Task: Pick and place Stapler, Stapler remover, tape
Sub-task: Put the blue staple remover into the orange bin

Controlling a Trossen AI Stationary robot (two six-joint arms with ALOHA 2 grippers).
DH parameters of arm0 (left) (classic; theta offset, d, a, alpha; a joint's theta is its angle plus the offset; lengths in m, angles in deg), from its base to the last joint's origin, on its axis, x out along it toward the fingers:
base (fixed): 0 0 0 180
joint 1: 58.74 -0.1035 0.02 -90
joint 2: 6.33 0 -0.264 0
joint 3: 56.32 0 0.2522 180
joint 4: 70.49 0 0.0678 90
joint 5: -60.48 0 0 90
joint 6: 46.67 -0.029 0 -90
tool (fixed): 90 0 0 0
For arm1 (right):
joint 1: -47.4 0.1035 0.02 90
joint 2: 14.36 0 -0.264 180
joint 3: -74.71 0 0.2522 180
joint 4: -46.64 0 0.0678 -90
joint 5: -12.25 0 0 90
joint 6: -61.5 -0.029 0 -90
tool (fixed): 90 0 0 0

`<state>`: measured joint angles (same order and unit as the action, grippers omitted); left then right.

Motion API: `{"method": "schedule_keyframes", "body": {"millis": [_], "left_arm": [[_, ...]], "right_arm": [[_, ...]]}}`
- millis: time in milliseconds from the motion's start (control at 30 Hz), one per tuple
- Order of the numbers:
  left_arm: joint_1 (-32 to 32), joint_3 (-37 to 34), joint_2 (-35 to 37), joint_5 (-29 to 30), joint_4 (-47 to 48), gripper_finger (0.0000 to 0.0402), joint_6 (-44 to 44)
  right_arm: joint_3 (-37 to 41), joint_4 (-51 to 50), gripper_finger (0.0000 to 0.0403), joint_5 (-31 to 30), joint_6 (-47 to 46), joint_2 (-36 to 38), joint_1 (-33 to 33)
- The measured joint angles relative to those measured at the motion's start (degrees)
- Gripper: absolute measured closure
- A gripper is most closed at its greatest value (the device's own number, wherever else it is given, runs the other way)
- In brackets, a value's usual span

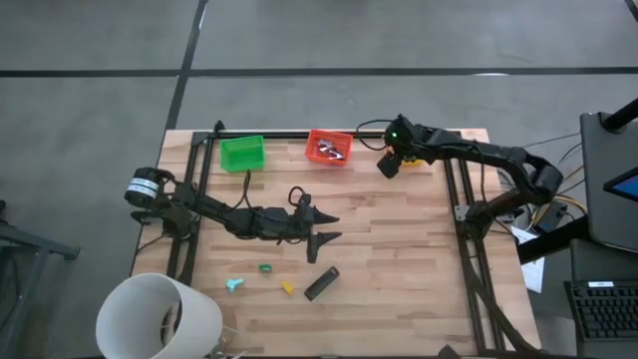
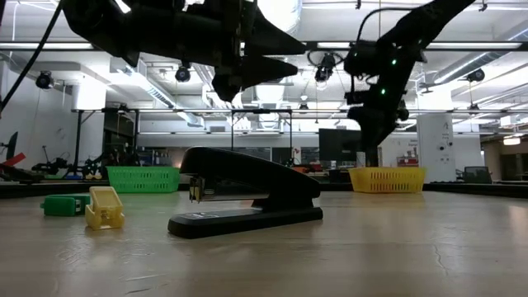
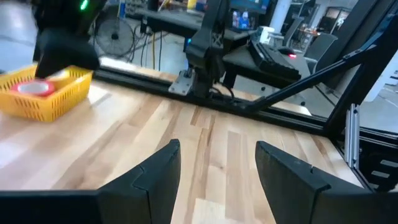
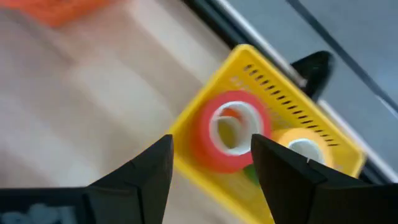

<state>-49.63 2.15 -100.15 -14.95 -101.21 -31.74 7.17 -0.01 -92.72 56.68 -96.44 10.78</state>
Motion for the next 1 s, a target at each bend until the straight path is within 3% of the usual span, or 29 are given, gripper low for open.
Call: {"method": "schedule_keyframes", "body": {"millis": [167,567,700,833,1000], "left_arm": [[0.11,0.0,0.0,-1.71,1.92,0.0193,2.15],[0.37,0.0,0.0,-19.63,4.42,0.0193,3.4],[0.39,0.0,0.0,-19.92,4.65,0.0193,4.65],[0.39,0.0,0.0,-15.93,3.86,0.0193,7.4],[0.9,0.02,0.01,-20.06,6.92,0.0193,7.09]], "right_arm": [[1.9,0.41,0.0201,6.28,-1.67,6.51,5.2],[14.14,11.42,0.0207,6.7,-4.82,20.0,25.59],[17.45,16.45,0.0207,6.68,-5.74,21.89,32.02],[19.41,20.25,0.0207,6.5,-7.55,22.8,36.53],[21.46,24.58,0.0207,6.46,-8.37,22.85,39.77]]}}
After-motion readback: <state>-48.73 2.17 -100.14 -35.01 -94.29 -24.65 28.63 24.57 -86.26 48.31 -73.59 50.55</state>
